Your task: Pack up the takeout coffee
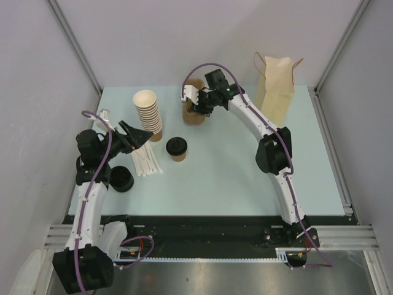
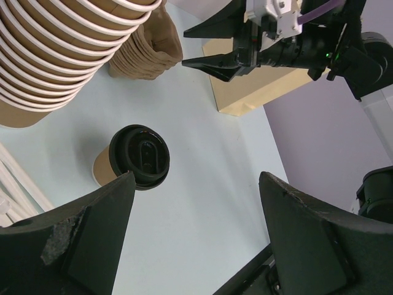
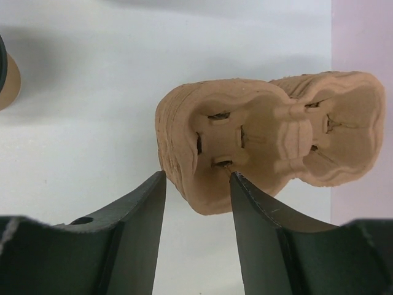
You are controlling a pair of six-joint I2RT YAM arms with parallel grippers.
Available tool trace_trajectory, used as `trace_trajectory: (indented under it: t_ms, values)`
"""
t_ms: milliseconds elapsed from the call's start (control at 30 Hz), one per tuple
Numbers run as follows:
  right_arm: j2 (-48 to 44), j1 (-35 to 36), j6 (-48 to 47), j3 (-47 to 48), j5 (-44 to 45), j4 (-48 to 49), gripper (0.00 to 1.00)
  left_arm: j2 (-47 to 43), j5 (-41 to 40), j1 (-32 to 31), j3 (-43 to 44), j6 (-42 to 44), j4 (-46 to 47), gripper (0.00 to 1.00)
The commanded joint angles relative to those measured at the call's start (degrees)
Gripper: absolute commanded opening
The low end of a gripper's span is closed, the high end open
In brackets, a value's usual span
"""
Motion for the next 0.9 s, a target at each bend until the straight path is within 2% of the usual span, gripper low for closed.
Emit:
trace_trajectory:
  t_ms: [0, 433, 633, 800, 867]
  values:
    - [1.45, 0.53, -2.16, 2.13, -0.98, 0.94, 0.51, -0.80, 1.38, 0.88, -0.59, 0.78, 1.33, 0.88]
    - [3.30, 0.35, -2.16, 2.04, -0.81, 2.00, 0.42, -0.45, 1.47, 1.31, -0.68, 1.05, 1.33, 0.88]
    - [4.09, 0.26, -2.60, 2.57, -0.63, 2.09, 0.27, -0.28, 1.55, 1.32, -0.59, 1.13, 1.24, 0.88]
    - [4.70, 0.17, -3.22, 2.66, -0.11, 1.91, 0.27, -0.01, 1.64, 1.40, -0.50, 1.22, 1.24, 0.87]
    - [4.88, 0.09, -3.31, 2.83, -0.28, 1.91, 0.19, -0.01, 1.64, 1.40, -0.50, 1.13, 1.33, 0.87]
